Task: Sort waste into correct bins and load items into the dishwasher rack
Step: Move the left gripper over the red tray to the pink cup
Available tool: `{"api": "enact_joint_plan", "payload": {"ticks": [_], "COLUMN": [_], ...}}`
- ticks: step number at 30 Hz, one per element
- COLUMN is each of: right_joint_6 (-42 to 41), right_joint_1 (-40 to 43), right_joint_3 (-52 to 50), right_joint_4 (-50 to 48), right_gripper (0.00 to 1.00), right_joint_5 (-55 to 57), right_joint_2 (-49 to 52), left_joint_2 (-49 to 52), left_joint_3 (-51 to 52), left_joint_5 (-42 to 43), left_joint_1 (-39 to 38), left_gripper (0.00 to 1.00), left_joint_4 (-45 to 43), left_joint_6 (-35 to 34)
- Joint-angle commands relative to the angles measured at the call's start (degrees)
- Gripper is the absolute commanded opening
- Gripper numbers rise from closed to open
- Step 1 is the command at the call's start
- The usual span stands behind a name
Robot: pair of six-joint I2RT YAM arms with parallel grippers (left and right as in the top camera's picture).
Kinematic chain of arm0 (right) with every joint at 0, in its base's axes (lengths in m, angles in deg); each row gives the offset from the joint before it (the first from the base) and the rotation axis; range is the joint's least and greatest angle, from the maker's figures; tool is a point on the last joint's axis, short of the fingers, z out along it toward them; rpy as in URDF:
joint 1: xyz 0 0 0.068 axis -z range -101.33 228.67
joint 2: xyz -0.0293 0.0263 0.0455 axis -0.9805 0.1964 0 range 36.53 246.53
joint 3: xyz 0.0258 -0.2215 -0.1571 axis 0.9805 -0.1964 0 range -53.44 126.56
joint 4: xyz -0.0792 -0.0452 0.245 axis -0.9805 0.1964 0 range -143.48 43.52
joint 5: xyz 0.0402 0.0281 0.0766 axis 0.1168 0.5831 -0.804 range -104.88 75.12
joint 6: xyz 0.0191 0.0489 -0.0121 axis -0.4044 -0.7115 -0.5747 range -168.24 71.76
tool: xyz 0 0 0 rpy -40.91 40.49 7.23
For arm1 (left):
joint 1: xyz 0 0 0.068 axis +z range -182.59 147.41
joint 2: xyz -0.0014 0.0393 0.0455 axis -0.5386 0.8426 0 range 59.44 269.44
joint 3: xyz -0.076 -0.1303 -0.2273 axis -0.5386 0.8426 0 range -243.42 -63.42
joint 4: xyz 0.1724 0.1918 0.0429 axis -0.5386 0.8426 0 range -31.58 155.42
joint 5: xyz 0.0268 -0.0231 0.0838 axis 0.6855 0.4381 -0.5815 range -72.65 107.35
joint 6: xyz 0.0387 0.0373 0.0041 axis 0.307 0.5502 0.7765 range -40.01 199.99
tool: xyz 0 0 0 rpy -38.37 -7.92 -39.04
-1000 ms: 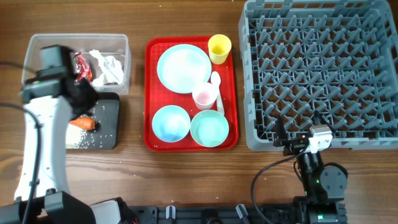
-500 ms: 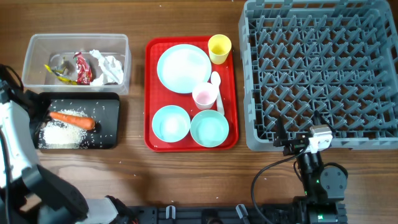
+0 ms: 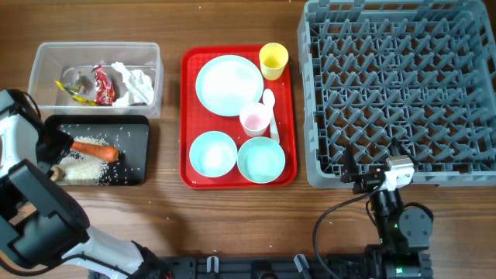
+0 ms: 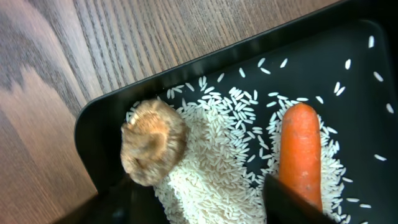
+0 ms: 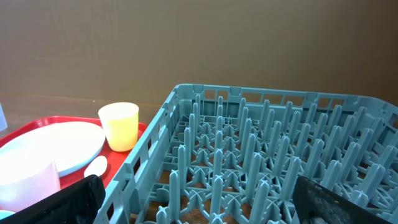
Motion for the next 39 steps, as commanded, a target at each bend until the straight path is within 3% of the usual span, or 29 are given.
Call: {"api": "enact_joint_plan", "payload": {"ticks": [1, 8, 14, 16, 20, 24, 31, 39], "right_joint_6": [0.55, 0.57, 0.55, 0.57, 0.57, 0.55, 0.55, 0.57], "right_joint_1": [0.28, 0.28, 0.28, 0.28, 0.28, 0.28, 0.28, 0.28], "right_joint_3": [-0.07, -0.07, -0.07, -0.07, -0.07, -0.07, -0.07, -0.07], "right_joint_4": [-0.15, -0.15, -0.15, -0.17, -0.17, -0.15, -0.15, -0.15], "right_gripper": [1.0, 1.0, 1.0, 1.0, 1.0, 1.0, 1.0, 1.0], "right_joint_5": [-0.92, -0.9, -0.9, -0.92, -0.92, -0.9, -0.92, -0.9], "right_joint_2": [-0.46, -0.46, -0.46, -0.46, -0.46, -0.46, -0.46, -0.46], "left_joint_2": [-0.35, -5.64, -15.41, -18.27, -20.94, -20.63, -20.63, -19.87], "left_joint_3": [-0.55, -6.29, -10.43, -10.4, -10.4, -10.34, -10.27, -10.23], "left_joint_5": [-0.96, 1.44, 16.72, 20.83, 21.33, 21.33, 22.12, 22.12], "left_joint_1": [0.35, -0.09, -3.98, -7.13, -15.08, -24.06, -40.04, -52.33], "left_gripper": [0.7, 0.69, 0.65, 0.64, 0.66, 0.78, 0.84, 0.84], "left_joint_4": [0.11, 4.94, 8.0, 8.39, 9.68, 12.31, 13.86, 9.42], "left_joint_6": [0.04, 0.02, 0.28, 0.46, 0.44, 0.44, 0.44, 0.2]}}
